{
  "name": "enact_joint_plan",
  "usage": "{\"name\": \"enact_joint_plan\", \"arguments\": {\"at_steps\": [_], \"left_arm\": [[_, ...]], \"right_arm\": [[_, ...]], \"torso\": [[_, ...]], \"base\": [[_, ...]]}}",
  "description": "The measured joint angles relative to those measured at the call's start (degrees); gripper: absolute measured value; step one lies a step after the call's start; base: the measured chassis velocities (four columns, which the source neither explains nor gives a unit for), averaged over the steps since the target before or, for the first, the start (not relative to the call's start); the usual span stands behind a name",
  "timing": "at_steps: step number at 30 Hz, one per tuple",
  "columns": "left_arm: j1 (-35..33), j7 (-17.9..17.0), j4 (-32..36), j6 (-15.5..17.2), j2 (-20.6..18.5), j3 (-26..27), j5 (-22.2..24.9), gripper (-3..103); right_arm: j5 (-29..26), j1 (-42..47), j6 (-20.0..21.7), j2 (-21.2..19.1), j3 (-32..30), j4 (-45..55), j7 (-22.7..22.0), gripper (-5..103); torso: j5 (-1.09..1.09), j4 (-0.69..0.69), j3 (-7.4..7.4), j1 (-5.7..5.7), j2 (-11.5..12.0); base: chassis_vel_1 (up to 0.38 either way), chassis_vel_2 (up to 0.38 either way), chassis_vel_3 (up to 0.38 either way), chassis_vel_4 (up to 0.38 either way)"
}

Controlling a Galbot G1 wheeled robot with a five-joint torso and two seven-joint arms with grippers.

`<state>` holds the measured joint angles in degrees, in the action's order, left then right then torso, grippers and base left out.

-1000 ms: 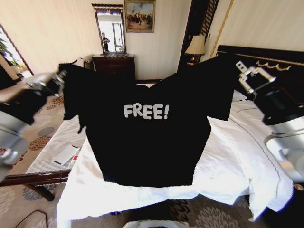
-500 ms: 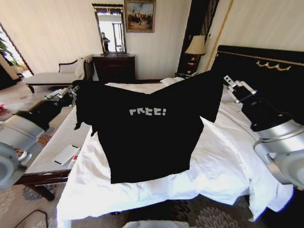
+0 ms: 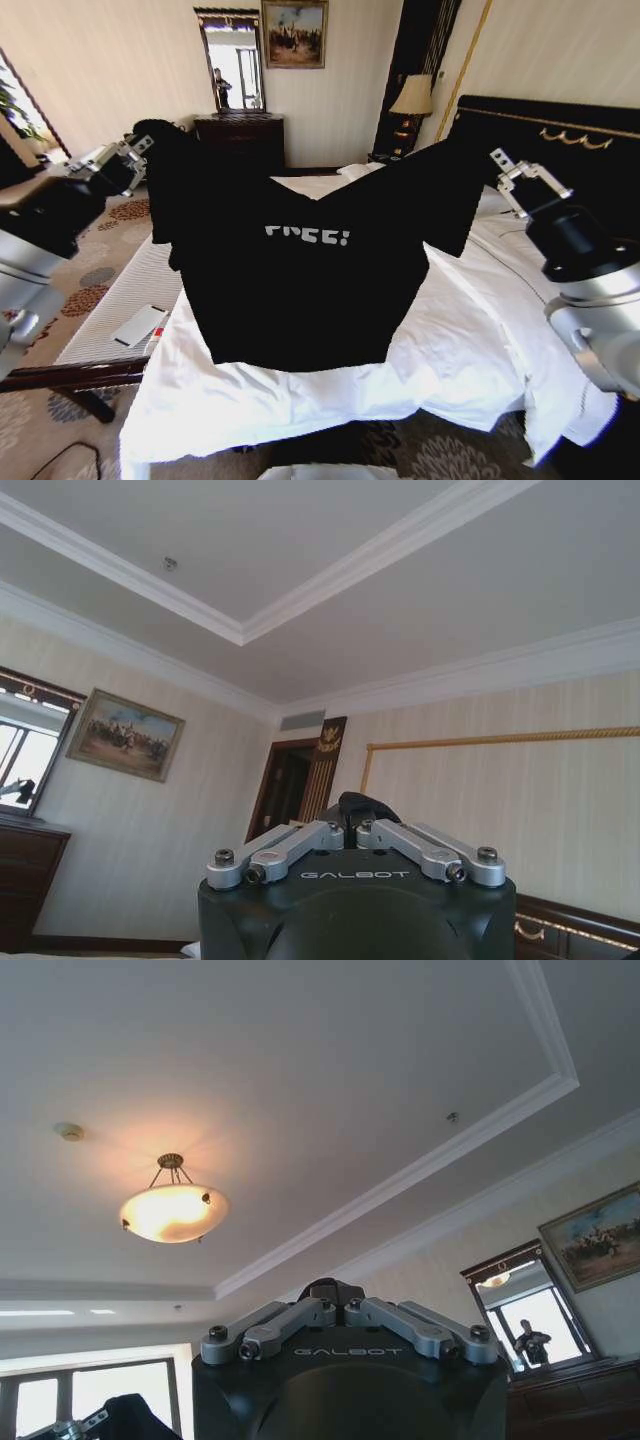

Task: Fold the clothes on the bed.

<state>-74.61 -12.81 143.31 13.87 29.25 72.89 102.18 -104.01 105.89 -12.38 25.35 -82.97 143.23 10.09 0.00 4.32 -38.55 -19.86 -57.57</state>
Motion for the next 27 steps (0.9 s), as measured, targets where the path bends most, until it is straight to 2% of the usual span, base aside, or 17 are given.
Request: {"name": "enact_joint_plan", "arguments": {"at_steps": [5, 9, 12, 19, 27], "left_arm": [[-0.09, 1.19, -0.01, -0.20, 0.11, -0.14, 0.44, 0], [-0.03, 3.20, -0.03, -0.86, -0.19, 0.56, 1.12, 0], [-0.02, 3.19, -0.03, -0.98, -0.34, 1.28, 1.63, 0], [-0.48, 1.54, -0.07, -0.68, -0.20, 2.28, 2.01, 0], [-0.08, 3.85, -0.06, -0.36, -0.71, 1.88, 2.51, 0]], "right_arm": [[-0.54, 2.11, 0.05, -0.49, -2.55, 0.05, 3.33, 0], [-2.14, 4.87, 0.65, -0.36, -7.36, 0.06, 9.22, 0], [-2.15, 7.05, 1.06, 0.35, -9.67, 0.06, 11.63, 0], [0.01, 9.83, 1.70, 5.17, -11.10, 0.02, 13.55, 0], [2.37, 11.84, 2.40, 8.10, -11.42, 0.01, 15.59, 0]], "torso": [[-0.01, 0.00, 0.00, 0.00, 0.00], [-0.01, -0.02, 0.00, 0.00, 0.00], [0.00, 0.00, 0.00, 0.00, 0.00], [0.00, -0.01, 0.00, 0.00, 0.00], [0.00, -0.01, 0.00, 0.00, -0.01]], "base": [[0.000, 0.000, 0.000, 0.000], [0.000, 0.000, 0.000, 0.000], [0.000, 0.000, 0.000, 0.000], [0.000, 0.000, 0.000, 0.000], [0.000, 0.000, 0.000, 0.000]]}}
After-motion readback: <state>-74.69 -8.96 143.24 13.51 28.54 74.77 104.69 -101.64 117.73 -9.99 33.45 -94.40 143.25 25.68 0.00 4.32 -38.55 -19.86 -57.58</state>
